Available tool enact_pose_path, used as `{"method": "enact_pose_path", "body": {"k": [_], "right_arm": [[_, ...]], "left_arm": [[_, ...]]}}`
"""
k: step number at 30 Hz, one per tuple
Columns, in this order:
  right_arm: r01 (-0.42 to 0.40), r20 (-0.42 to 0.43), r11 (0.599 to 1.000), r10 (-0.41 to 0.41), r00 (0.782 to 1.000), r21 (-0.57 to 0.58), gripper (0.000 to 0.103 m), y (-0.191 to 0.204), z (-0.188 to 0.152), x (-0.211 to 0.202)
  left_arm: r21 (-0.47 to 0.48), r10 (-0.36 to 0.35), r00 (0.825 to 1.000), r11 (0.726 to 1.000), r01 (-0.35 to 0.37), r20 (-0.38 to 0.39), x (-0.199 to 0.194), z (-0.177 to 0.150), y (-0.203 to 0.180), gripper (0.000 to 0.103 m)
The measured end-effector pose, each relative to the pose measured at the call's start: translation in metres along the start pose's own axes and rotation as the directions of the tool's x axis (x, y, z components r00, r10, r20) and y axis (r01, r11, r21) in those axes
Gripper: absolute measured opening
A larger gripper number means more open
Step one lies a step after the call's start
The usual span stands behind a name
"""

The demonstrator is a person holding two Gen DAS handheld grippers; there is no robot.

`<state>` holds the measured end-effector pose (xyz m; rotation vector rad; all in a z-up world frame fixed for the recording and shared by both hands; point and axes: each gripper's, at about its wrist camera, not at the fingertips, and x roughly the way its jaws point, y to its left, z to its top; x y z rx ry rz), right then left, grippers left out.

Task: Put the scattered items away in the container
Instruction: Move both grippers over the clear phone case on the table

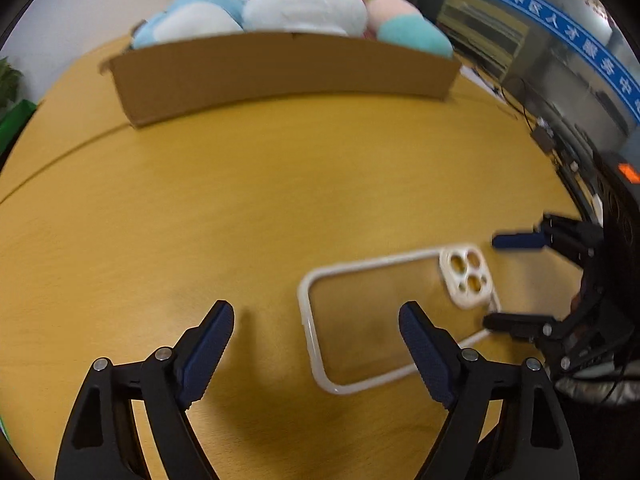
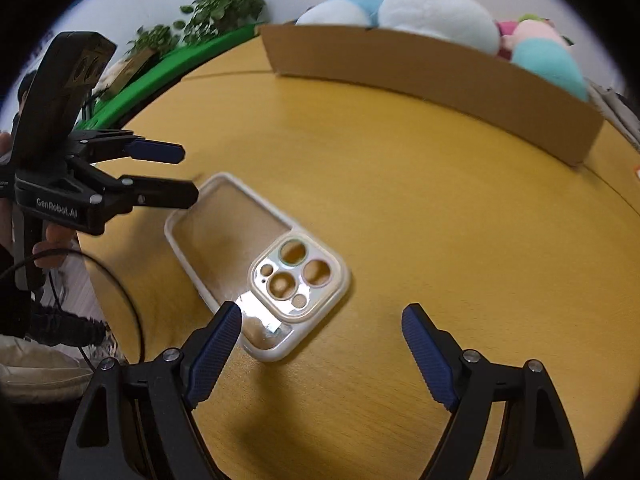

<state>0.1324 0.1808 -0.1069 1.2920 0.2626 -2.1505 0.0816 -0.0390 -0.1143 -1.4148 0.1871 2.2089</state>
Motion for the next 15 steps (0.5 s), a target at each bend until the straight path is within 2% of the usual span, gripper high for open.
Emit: {"method": "enact_pose_path", "body": {"k": [4, 8, 12, 13, 15], "right_arm": [[0.005, 0.025, 0.999, -0.004, 1.0, -0.051, 0.081, -0.004, 0.006, 0.002], [0.009, 0.033, 0.996, -0.006, 0.999, -0.088, 0.081, -0.031, 0.014, -0.001], [0.154, 0.037, 0.978, -0.151, 0.988, -0.137, 0.082, -0.053, 0.027, -0.009], [0.169, 0.036, 0.974, -0.166, 0.986, -0.147, 0.082, -0.056, 0.029, -0.011], [0.114, 0.043, 0.979, -0.108, 0.993, -0.171, 0.082, -0.058, 0.032, -0.019]], "left_arm": [[0.046, -0.042, 0.999, 0.998, 0.042, -0.001, 0.001, -0.002, -0.001, 0.07], [0.112, -0.076, 0.997, 0.991, 0.077, -0.021, 0.001, 0.002, -0.002, 0.069], [0.169, -0.066, 0.997, 0.983, 0.07, -0.032, 0.001, 0.011, -0.002, 0.069], [0.18, -0.067, 0.997, 0.981, 0.071, -0.032, 0.001, 0.015, -0.003, 0.069], [0.214, -0.079, 0.996, 0.973, 0.085, -0.036, 0.002, 0.02, -0.006, 0.071]]}}
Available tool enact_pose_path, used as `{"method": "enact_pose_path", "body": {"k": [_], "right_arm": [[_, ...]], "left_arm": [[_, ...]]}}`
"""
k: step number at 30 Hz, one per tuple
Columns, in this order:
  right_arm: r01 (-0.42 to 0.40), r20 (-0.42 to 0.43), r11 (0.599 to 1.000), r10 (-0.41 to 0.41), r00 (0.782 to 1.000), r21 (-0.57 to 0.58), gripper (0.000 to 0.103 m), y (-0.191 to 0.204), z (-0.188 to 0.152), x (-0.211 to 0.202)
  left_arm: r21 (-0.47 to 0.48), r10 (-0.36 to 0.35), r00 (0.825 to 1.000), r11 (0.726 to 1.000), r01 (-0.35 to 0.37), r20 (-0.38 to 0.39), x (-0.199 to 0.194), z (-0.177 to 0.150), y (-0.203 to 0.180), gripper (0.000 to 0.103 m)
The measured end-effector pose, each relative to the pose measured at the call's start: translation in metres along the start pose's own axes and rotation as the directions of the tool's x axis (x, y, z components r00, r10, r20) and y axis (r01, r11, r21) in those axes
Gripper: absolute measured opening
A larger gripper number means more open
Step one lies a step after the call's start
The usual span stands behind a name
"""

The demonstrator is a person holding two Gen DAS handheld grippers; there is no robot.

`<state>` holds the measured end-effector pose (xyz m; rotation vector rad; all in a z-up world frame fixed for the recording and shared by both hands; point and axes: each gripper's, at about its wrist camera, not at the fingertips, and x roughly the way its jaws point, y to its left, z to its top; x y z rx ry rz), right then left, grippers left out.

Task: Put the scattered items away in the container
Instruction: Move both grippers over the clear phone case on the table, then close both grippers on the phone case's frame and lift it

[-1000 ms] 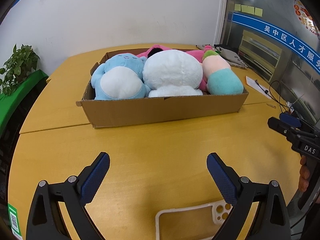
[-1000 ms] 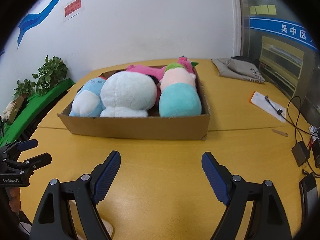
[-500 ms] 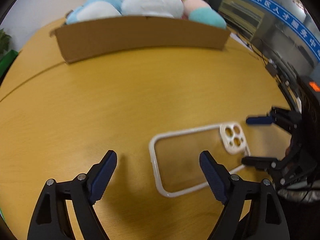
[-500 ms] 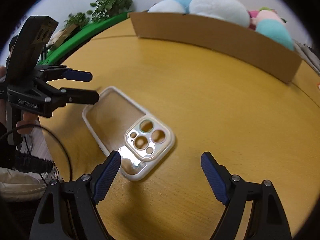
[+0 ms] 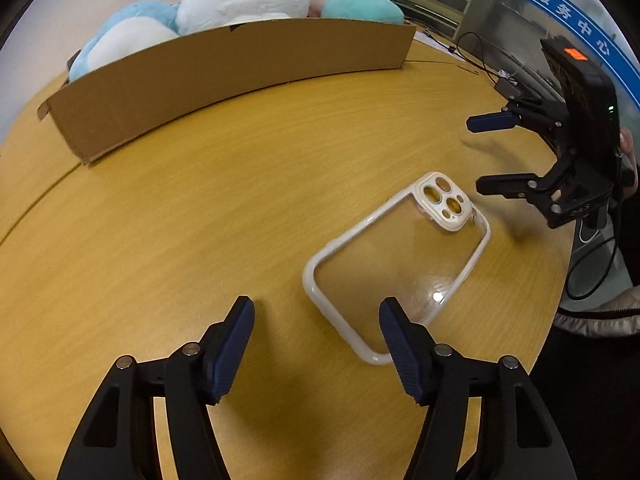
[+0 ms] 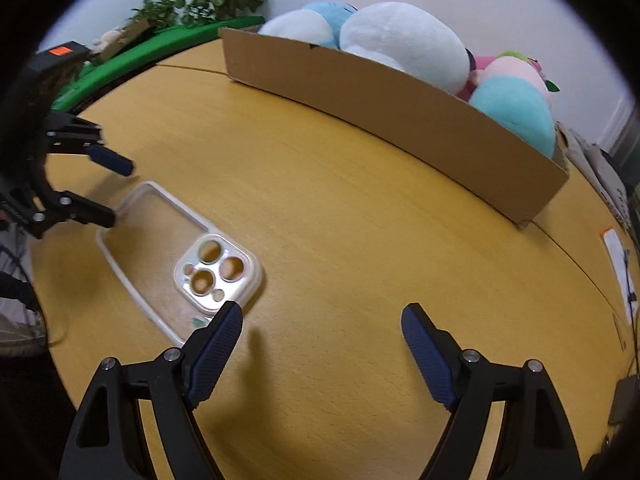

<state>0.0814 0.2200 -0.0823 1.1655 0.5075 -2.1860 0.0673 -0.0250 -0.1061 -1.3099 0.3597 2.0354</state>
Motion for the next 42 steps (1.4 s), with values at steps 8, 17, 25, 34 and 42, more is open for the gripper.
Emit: {"method": "enact_pose_path", "body": {"k": [8, 17, 25, 34, 42], "right_arm": [[-0.229, -0.001, 0.872, 0.253, 0.967, -0.433, 0.083, 0.049, 0.005, -0.02], [-0.4, -0.202, 0.763, 0.346, 0.916, -0.508, 0.084, 0.031, 0.038, 0.029], [-0.497, -0.302, 0.648, 0.396, 0.867, -0.577, 0.084, 0.039, 0.04, 0.029], [-0.477, -0.286, 0.624, 0.386, 0.877, -0.62, 0.077, 0.016, 0.063, 0.021], [-0.309, -0.138, 0.599, 0.314, 0.939, -0.739, 0.077, -0.042, 0.154, -0.025]], "left_arm": [[0.357, -0.089, 0.993, 0.927, 0.111, -0.079, 0.004, 0.005, -0.035, 0.089], [0.494, -0.083, 0.986, 0.857, 0.145, -0.144, 0.021, 0.01, -0.038, 0.085], [0.518, -0.104, 0.984, 0.84, 0.163, -0.142, 0.02, 0.014, -0.038, 0.085], [0.568, -0.102, 0.99, 0.811, 0.139, -0.097, 0.003, 0.049, -0.034, 0.084], [0.669, -0.018, 0.997, 0.742, -0.039, 0.078, -0.055, 0.145, -0.008, 0.083]]}}
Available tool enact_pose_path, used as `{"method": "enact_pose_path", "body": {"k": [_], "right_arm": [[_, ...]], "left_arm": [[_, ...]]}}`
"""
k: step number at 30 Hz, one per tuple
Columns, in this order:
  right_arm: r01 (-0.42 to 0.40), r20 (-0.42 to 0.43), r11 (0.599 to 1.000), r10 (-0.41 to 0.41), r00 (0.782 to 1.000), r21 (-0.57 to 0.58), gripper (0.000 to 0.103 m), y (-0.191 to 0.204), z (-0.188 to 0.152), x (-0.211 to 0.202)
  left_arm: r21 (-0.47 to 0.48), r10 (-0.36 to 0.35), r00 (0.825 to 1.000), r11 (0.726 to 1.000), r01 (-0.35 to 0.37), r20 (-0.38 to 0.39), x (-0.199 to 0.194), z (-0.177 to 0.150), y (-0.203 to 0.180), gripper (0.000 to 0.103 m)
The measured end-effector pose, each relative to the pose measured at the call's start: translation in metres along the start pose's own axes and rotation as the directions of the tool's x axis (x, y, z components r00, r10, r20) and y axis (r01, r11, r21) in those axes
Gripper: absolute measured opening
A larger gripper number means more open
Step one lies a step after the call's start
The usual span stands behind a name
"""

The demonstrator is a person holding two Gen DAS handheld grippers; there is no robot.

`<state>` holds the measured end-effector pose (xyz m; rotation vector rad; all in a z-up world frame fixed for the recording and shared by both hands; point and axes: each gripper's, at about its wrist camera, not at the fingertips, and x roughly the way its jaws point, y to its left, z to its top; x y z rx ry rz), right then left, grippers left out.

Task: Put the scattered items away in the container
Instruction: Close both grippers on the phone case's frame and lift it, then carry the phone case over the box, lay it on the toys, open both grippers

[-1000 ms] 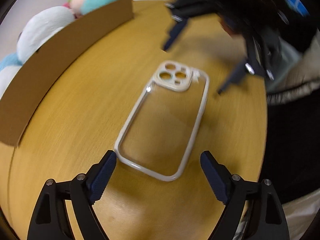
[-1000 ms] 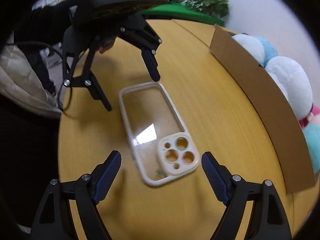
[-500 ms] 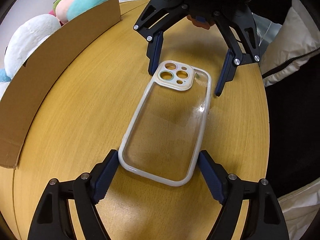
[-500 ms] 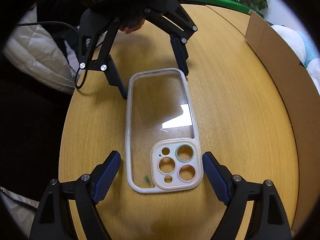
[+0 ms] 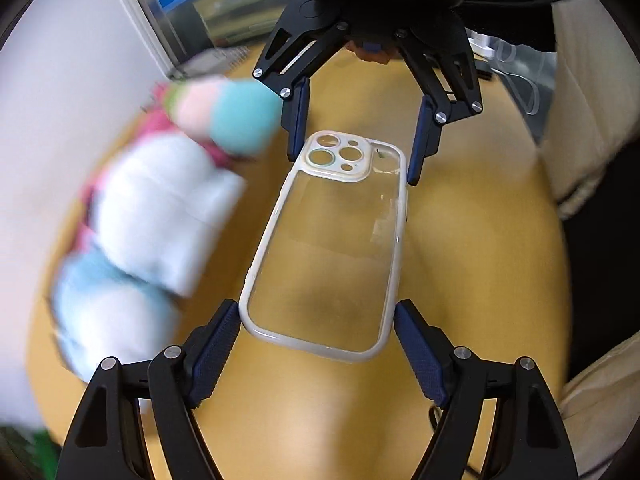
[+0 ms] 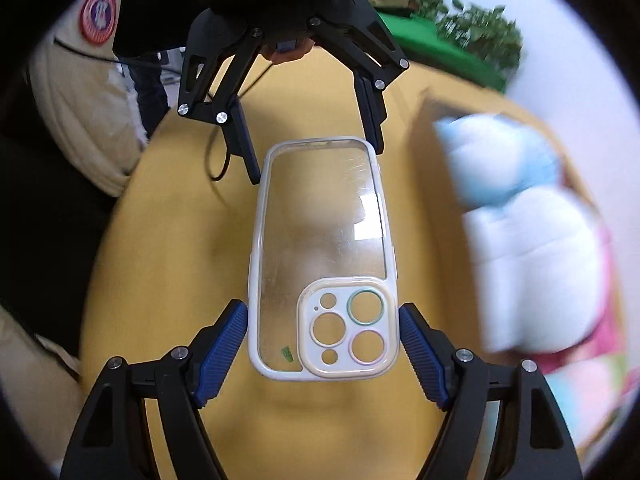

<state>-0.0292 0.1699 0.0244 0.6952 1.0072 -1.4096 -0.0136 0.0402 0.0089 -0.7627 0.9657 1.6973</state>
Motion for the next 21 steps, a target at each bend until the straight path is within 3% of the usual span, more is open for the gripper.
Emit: {"method": "enact_pose_path", "body": {"k": [2, 4, 10, 14, 21], "right_arm": [[0.051, 0.001, 0.998, -0.051, 0.999, -0.025, 0.077, -0.008, -0.017, -0.038], [0.085, -0.002, 0.996, -0.085, 0.996, -0.036, 0.077, -0.041, -0.011, -0.052], [0.127, -0.053, 0.992, -0.127, 0.99, -0.01, 0.077, -0.129, -0.005, -0.063], [0.119, -0.073, 0.993, -0.117, 0.99, 0.019, 0.077, -0.166, -0.02, -0.054], [0.093, -0.078, 0.995, -0.089, 0.993, 0.048, 0.077, -0.208, -0.03, -0.033]], "left_arm": [[0.02, 0.044, 0.999, 0.999, -0.044, 0.01, -0.008, 0.013, 0.037, 0.083], [0.024, 0.066, 0.998, 0.998, -0.066, 0.025, -0.016, 0.019, 0.078, 0.083], [0.024, 0.086, 0.995, 0.996, -0.087, 0.054, 0.003, 0.058, 0.185, 0.083], [0.022, 0.046, 0.998, 0.999, -0.047, 0.039, 0.017, 0.067, 0.221, 0.083], [0.02, 0.02, 0.999, 1.0, -0.02, 0.029, 0.049, 0.077, 0.227, 0.083]]}}
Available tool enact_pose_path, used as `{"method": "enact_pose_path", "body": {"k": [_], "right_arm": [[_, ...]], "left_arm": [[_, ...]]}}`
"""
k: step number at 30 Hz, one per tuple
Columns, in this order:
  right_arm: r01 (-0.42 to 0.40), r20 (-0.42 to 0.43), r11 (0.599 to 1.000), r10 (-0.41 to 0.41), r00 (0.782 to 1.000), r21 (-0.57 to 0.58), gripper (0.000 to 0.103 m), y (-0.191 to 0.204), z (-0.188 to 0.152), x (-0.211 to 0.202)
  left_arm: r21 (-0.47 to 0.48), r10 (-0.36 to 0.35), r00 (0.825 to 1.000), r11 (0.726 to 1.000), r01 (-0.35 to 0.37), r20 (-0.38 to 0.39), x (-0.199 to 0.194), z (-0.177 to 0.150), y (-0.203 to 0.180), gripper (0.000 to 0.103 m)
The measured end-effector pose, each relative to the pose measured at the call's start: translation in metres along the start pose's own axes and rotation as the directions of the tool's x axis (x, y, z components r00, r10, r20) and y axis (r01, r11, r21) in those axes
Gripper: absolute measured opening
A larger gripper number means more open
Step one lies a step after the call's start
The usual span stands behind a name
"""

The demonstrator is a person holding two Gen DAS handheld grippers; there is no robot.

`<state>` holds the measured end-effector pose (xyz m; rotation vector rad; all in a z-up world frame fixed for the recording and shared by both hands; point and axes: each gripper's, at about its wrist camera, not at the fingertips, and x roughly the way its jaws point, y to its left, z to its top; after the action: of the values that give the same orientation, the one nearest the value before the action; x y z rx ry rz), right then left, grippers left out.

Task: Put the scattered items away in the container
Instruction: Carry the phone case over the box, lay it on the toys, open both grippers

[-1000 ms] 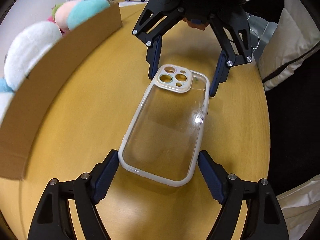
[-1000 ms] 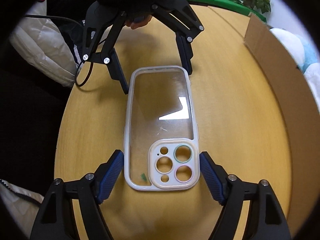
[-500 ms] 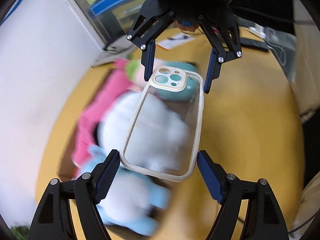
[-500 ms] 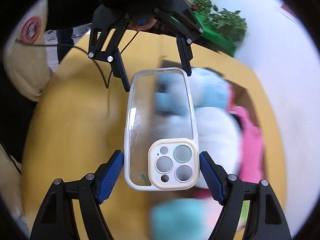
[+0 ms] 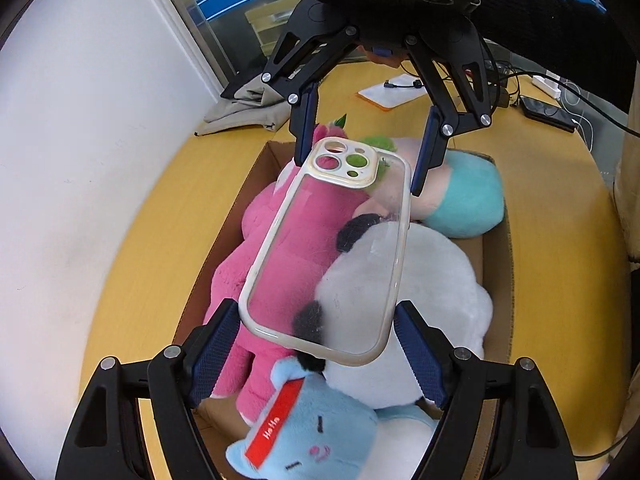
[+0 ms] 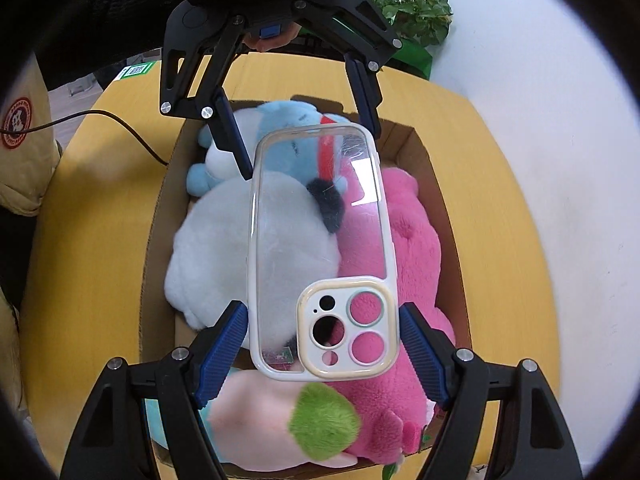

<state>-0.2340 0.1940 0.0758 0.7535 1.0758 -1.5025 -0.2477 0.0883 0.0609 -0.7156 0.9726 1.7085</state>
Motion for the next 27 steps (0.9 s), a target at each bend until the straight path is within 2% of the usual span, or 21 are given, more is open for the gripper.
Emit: {"method": "enact_pose_path", "body": {"k": [5, 14, 21, 27], "right_arm": [[-0.016, -0.019, 1.0, 0.016, 1.0, -0.009, 0.077, -0.008, 0.006, 0.014], [-0.063, -0.025, 0.998, 0.063, 0.998, 0.015, 0.077, -0.044, 0.005, 0.031], [-0.098, -0.059, 0.993, 0.101, 0.993, 0.059, 0.077, -0.048, 0.006, 0.074], [-0.081, -0.084, 0.993, 0.088, 0.993, 0.083, 0.078, -0.045, 0.006, 0.089]], "left_arm": [[-0.021, -0.025, 1.0, 0.999, 0.025, -0.003, 0.005, -0.004, 0.009, 0.083], [-0.07, -0.084, 0.996, 0.994, 0.082, -0.026, 0.039, -0.012, 0.033, 0.083], [-0.116, -0.125, 0.99, 0.986, 0.117, -0.065, 0.072, -0.025, 0.043, 0.083], [-0.13, -0.091, 0.994, 0.988, 0.083, -0.057, 0.065, -0.029, 0.041, 0.082]]}}
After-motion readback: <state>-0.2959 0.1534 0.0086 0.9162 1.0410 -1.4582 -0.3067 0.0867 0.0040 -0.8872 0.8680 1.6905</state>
